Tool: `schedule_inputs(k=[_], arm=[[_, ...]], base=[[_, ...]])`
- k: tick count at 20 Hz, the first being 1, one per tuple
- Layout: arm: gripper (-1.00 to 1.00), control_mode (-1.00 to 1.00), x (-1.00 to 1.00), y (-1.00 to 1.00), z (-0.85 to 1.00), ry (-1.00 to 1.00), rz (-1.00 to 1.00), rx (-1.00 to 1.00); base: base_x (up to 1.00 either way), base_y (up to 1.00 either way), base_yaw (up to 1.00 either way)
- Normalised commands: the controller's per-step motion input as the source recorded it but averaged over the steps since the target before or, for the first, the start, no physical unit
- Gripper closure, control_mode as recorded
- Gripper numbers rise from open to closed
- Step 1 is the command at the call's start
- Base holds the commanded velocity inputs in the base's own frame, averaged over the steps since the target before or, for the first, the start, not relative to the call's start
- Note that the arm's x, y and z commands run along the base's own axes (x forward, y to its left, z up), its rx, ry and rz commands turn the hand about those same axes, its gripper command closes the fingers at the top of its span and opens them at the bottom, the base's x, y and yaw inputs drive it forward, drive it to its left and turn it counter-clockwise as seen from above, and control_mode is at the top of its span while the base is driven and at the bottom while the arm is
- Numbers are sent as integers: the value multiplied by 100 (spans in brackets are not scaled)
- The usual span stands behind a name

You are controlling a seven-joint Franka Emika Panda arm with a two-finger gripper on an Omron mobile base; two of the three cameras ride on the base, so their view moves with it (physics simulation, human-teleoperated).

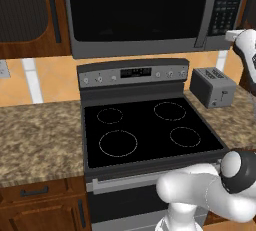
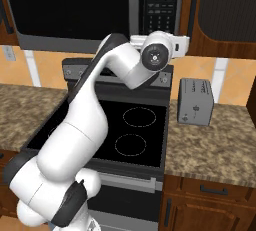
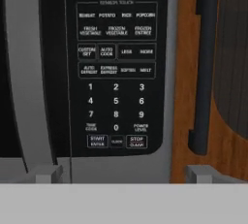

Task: Open the microwave, place the bowl with waffle inside the microwave, then close the microwave door and turn it on.

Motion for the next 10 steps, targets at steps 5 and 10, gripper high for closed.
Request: schedule_inputs(k=[5, 10], arm=[[-100, -100, 46, -13, -7, 0, 0, 0], [-100, -100, 47, -9, -7, 0, 0, 0]], base=[[0, 0, 0], [0, 0, 0]])
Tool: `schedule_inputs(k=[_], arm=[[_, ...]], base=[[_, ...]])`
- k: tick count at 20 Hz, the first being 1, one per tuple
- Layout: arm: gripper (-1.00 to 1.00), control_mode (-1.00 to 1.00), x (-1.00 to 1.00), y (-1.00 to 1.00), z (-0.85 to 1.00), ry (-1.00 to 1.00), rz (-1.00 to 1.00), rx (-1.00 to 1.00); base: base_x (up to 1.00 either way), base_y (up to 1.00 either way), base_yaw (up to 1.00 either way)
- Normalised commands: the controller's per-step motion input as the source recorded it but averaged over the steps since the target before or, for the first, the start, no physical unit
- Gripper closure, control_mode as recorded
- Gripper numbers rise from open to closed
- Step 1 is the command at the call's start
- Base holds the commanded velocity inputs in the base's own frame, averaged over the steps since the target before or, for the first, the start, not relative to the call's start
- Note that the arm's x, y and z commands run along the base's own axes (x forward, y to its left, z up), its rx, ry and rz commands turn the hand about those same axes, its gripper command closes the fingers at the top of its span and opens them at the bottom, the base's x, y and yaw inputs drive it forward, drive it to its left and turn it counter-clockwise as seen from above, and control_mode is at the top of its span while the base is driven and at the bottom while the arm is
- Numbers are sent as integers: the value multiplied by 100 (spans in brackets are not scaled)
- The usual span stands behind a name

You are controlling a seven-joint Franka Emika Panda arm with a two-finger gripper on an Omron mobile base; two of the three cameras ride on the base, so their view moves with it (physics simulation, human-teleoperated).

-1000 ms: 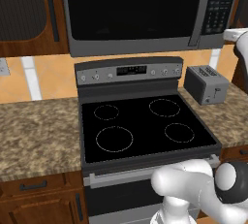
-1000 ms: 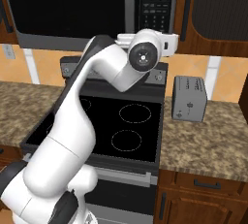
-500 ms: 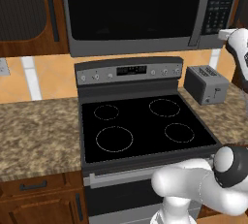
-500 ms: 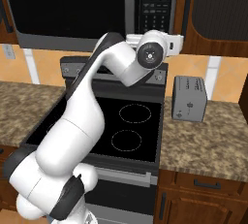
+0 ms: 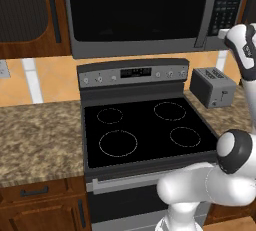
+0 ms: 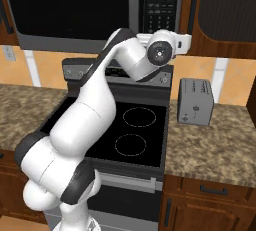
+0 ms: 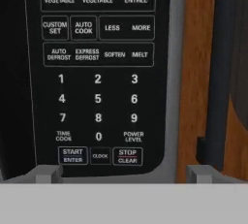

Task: Open the microwave, place the bowl with waffle inside the microwave, then close the microwave door and turn it on.

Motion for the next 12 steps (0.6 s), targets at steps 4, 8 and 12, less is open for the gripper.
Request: schedule_inputs(k=[4, 8, 12], arm=[[-100, -100, 36, 0, -11, 0, 0, 0], [-100, -100, 34, 0, -17, 0, 0, 0], [-100, -100, 30, 0, -15, 0, 0, 0]], base=[[0, 0, 0], [0, 0, 0], [0, 0, 0]])
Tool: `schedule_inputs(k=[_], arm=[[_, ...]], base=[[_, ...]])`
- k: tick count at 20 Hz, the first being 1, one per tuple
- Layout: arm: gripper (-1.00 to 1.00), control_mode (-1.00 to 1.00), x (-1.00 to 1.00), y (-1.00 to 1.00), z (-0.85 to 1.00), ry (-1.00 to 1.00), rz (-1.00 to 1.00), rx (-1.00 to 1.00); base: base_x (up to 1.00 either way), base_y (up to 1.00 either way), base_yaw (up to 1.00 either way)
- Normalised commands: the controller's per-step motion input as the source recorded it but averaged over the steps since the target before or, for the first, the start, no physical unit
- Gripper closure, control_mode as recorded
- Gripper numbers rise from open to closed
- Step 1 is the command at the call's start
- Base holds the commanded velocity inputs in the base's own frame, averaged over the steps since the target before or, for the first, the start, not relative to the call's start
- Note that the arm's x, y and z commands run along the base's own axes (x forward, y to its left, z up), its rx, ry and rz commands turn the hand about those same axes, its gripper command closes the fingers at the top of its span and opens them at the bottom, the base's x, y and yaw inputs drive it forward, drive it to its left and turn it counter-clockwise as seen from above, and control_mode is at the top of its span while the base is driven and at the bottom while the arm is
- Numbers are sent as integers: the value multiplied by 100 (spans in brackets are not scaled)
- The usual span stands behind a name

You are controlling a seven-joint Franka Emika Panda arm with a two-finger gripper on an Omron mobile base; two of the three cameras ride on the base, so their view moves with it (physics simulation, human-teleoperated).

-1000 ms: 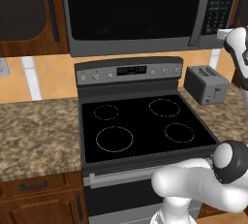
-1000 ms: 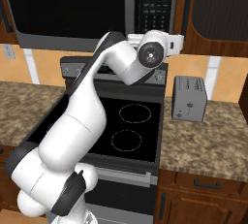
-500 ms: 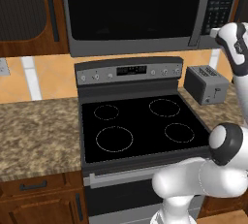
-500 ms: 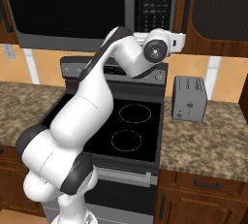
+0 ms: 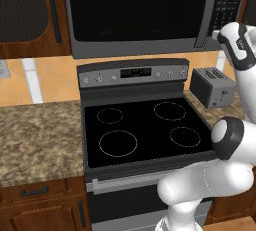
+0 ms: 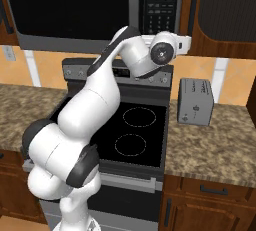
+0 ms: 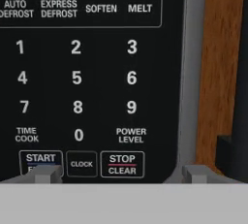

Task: Open the microwave, place the bowl with waffle inside the microwave, then close the microwave door and turn it on.

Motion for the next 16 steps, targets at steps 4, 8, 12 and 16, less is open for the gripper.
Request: schedule_inputs(k=[4, 8, 12, 16], arm=[[-100, -100, 24, 0, -15, 0, 0, 0], [-100, -100, 22, 0, -7, 0, 0, 0], [-100, -100, 7, 0, -1, 0, -1, 0], [-100, -100, 0, 2, 0, 0, -4, 0]], base=[[0, 0, 0], [0, 0, 0], [0, 0, 0], [0, 0, 0]])
